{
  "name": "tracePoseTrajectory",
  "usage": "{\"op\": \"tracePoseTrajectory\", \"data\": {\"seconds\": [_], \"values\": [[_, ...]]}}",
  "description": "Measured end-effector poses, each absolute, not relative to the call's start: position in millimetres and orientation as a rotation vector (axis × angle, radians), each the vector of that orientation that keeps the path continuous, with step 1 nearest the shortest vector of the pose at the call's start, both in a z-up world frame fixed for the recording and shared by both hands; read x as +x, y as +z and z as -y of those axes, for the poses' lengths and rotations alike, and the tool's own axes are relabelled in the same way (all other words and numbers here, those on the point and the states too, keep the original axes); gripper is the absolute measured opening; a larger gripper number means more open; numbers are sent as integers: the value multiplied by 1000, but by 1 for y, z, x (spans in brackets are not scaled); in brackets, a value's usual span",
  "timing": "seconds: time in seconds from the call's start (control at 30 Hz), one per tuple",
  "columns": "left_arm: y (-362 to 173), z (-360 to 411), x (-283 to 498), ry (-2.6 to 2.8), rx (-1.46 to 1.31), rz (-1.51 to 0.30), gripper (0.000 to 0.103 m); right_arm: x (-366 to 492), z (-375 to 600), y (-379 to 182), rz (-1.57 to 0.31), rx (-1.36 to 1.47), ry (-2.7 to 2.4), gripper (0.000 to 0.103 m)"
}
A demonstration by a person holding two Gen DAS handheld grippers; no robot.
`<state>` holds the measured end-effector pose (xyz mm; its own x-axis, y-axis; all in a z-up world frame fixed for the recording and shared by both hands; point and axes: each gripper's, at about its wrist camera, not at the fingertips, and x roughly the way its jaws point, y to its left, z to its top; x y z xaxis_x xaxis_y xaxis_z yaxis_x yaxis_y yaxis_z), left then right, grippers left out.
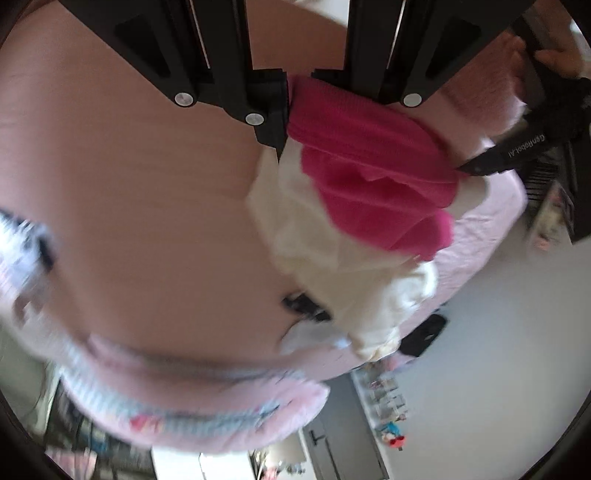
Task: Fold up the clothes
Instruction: 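Lift the pink-and-cream garment off the pile with both grippers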
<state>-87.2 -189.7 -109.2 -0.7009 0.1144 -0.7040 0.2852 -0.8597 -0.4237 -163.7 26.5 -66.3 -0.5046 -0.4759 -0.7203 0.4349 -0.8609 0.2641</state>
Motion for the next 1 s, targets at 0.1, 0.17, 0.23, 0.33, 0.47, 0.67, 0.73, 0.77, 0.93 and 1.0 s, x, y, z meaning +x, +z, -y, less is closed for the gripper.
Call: {"op": "tracePoseTrajectory", "data": {"seconds": [0.1,0.17,0.23,0.33,0.47,0.67,0.73,0.77,0.93,1.0], "values": [[-110,176,-75,-2736,1234,-737,26,-165,-34,-68,189,1162,-2258,4],[-108,169,-74,-2777,1263,-755,26,-170,-41,-60,297,1140,-2219,4],[-107,160,-76,-2820,1266,-771,27,-177,-43,-56,358,1143,-2190,4],[-111,152,-86,-2761,1233,-732,52,-175,-42,-44,407,1104,-2144,4],[-128,162,-105,-2662,1199,-805,61,-163,-38,-36,435,1097,-2099,4],[-145,153,-128,-2630,1326,-525,7,-161,-37,-36,385,1123,-2162,4],[-137,153,-112,-2680,1313,-532,6,-158,-47,-29,346,1090,-2322,4],[-129,155,-102,-2695,1286,-518,6,-157,-54,-25,323,1060,-2413,4],[-73,172,-74,-2739,1048,-426,5,-159,-74,-21,299,1054,-2564,4],[-44,181,-70,-2744,928,-386,5,-155,-70,-21,273,1060,-2575,4]]}}
